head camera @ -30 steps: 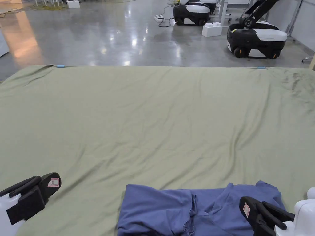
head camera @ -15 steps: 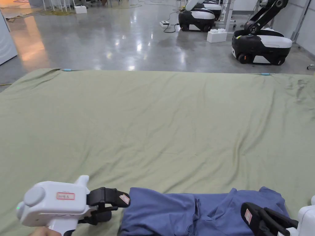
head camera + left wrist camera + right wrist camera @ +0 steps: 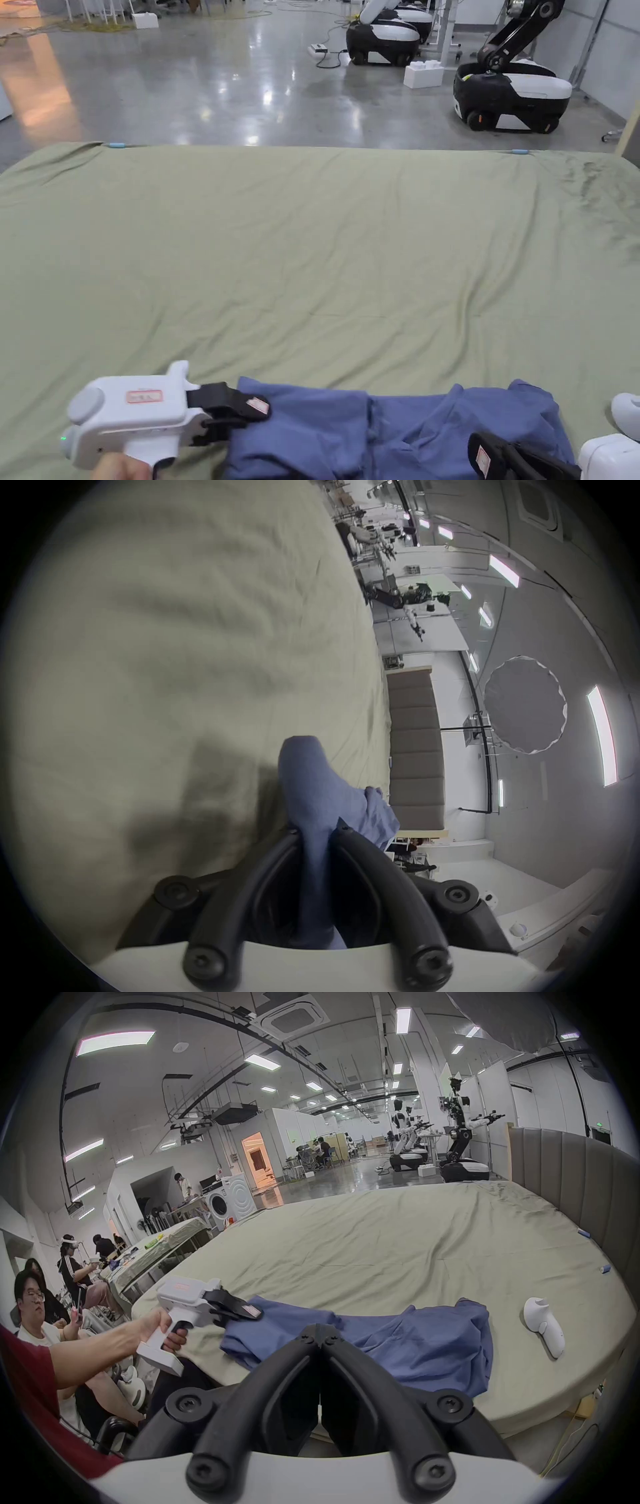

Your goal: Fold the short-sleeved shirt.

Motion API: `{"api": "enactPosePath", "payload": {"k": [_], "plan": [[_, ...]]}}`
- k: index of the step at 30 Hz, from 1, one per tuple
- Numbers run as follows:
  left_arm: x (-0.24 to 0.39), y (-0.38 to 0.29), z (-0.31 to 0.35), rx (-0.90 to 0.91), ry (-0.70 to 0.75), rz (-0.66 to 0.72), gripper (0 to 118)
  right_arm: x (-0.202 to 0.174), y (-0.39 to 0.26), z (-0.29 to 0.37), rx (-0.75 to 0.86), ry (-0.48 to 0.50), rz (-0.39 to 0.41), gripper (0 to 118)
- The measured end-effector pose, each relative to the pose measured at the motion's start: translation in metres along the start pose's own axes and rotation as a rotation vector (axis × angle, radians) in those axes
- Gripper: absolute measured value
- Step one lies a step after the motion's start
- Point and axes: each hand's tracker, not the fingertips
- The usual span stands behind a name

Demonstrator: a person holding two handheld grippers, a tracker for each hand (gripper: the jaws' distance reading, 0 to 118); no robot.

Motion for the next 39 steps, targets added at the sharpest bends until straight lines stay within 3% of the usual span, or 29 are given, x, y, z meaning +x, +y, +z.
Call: {"api": "enactPosePath", "payload": {"k": [2, 8, 13, 17, 22, 26, 30, 33, 36, 38, 39], "plan": [[0.008, 0.010, 0.032, 0.016, 0.028, -0.044, 9, 0.001, 0.000, 0.000, -0.003, -0.001, 0.011, 2], [0.046, 0.022, 0.126, 0.140, 0.356, -0.178, 9, 0.000, -0.001, -0.007, -0.011, -0.005, 0.018, 2], [0.071, 0.018, 0.146, 0.169, 0.453, -0.205, 9, -0.008, -0.002, -0.013, -0.023, 0.014, 0.009, 2], [0.098, 0.010, 0.117, 0.130, 0.464, -0.219, 9, -0.009, -0.003, -0.015, -0.032, 0.026, 0.003, 2], [0.146, -0.001, 0.051, 0.084, 0.517, -0.376, 9, -0.008, -0.004, -0.011, -0.034, 0.026, 0.006, 2], [0.170, -0.015, -0.021, -0.065, 0.499, -0.476, 9, -0.001, -0.006, -0.008, -0.034, 0.012, -0.004, 2], [0.166, -0.017, -0.087, -0.119, 0.438, -0.433, 9, 0.007, -0.009, -0.002, -0.033, -0.005, -0.029, 2], [0.156, -0.026, -0.130, -0.136, 0.483, -0.437, 10, 0.012, -0.010, 0.002, -0.038, -0.015, -0.048, 2], [0.136, -0.032, -0.153, -0.163, 0.487, -0.340, 11, 0.023, -0.015, 0.004, -0.043, -0.029, -0.066, 2], [0.123, -0.028, -0.157, -0.160, 0.439, -0.291, 22, 0.027, -0.017, 0.006, -0.046, -0.038, -0.075, 2], [0.120, -0.024, -0.155, -0.171, 0.418, -0.268, 40, 0.030, -0.018, 0.006, -0.047, -0.040, -0.082, 2]]}}
